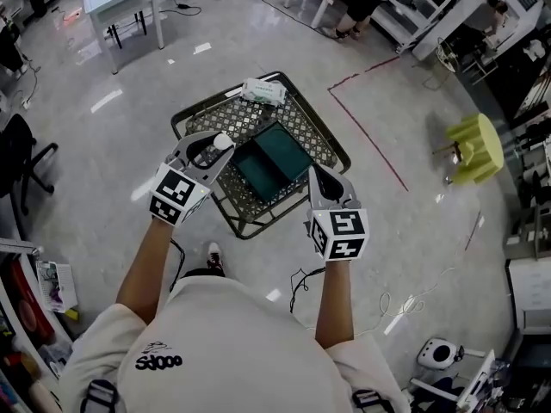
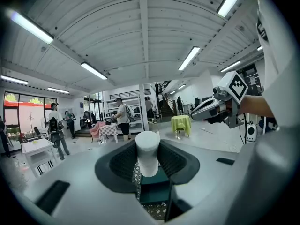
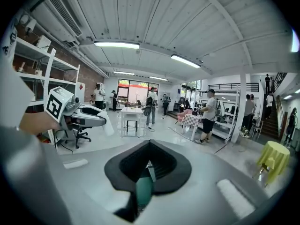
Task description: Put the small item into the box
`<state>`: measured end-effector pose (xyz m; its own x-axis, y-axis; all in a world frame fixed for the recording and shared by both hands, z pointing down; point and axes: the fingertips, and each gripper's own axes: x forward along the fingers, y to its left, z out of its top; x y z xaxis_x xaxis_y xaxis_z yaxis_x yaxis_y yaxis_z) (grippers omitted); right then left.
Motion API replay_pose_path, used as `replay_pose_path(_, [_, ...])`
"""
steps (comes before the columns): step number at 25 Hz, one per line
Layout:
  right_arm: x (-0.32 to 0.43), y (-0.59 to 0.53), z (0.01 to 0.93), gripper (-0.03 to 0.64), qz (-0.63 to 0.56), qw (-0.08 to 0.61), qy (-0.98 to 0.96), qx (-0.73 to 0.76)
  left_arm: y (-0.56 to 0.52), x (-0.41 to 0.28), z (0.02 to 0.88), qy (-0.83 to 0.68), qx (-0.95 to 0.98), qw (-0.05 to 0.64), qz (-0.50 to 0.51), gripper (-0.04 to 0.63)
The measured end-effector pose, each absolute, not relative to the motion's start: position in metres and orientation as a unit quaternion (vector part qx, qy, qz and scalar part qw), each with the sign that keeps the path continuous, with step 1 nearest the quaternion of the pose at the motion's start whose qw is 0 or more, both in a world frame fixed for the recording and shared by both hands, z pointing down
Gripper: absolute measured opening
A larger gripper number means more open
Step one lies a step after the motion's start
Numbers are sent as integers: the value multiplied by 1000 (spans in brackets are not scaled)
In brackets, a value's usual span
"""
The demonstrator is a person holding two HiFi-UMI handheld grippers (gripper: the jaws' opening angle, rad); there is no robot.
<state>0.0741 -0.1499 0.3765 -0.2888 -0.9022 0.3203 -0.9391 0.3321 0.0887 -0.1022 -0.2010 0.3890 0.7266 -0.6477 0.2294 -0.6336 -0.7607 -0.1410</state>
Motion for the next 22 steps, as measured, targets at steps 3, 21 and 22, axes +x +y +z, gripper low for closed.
replay_pose_path(3, [77, -163, 383, 11, 65, 159, -793, 585, -216, -98, 396, 332, -933, 21, -136, 133])
replay_pose_path(21, [112, -207, 433, 11, 107, 186, -783, 584, -261, -60, 468, 302, -931, -25, -203, 133])
replay_pose_path(22, [115, -211, 436, 11, 108, 187, -786, 579, -264, -56, 472, 305, -929, -28, -209, 133])
